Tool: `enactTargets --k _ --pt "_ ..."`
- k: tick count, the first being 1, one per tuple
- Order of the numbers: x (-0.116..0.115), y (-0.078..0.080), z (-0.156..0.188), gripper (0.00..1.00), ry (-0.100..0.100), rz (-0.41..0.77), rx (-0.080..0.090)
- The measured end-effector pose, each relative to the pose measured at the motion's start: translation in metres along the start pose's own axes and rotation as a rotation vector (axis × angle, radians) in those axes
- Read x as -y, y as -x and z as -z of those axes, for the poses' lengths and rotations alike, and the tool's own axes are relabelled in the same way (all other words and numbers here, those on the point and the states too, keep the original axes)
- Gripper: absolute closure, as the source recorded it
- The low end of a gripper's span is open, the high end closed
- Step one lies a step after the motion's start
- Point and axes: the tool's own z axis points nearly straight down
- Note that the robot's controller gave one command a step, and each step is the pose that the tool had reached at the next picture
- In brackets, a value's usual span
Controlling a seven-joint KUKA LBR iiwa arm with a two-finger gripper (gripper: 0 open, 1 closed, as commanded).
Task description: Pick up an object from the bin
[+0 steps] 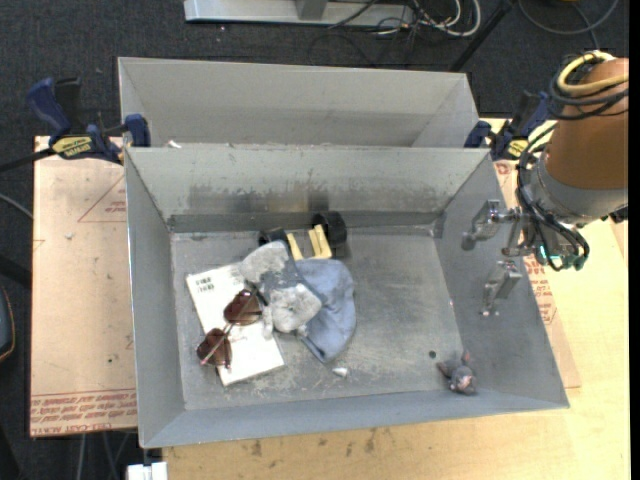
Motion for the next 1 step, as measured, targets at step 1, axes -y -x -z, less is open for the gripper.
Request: enactTargets --k 1 --pt "-0.0005 0.0017 0.0039 0.0 -0.001 0.003 0.007"
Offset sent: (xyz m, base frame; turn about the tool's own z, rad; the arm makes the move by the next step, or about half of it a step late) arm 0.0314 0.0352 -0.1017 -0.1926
